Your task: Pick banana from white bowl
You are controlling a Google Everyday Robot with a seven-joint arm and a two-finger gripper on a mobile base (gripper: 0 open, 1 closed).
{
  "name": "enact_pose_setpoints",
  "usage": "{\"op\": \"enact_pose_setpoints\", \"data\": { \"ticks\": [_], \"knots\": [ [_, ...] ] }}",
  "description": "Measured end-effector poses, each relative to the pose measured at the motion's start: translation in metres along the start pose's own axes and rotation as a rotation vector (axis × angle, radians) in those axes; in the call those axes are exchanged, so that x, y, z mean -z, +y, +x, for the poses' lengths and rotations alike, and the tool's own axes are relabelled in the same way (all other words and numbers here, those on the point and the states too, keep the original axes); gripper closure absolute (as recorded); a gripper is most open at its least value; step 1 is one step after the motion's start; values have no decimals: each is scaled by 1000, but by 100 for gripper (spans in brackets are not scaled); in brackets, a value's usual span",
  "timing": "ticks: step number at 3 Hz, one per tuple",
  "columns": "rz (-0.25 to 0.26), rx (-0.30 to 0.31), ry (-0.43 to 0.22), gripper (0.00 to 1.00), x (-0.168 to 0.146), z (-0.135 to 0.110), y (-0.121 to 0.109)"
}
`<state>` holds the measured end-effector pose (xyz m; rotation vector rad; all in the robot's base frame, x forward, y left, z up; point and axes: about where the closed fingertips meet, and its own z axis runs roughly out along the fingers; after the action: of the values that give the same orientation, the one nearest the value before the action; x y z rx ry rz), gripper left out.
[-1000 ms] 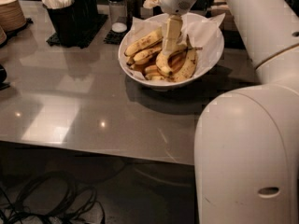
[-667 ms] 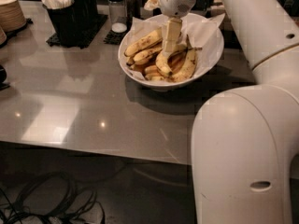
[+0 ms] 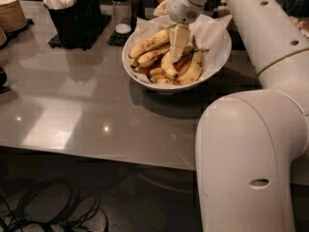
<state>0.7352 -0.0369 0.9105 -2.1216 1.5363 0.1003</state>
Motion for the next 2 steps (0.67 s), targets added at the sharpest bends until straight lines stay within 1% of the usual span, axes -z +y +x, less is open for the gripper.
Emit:
{"op": "enact_pose_setpoints", "data": {
  "ticks": [1,2],
  "knots": [
    [-5,-25,-5,3,-6,8,1],
    [-12,-48,-18,3,-11,13,3]
  ]
}}
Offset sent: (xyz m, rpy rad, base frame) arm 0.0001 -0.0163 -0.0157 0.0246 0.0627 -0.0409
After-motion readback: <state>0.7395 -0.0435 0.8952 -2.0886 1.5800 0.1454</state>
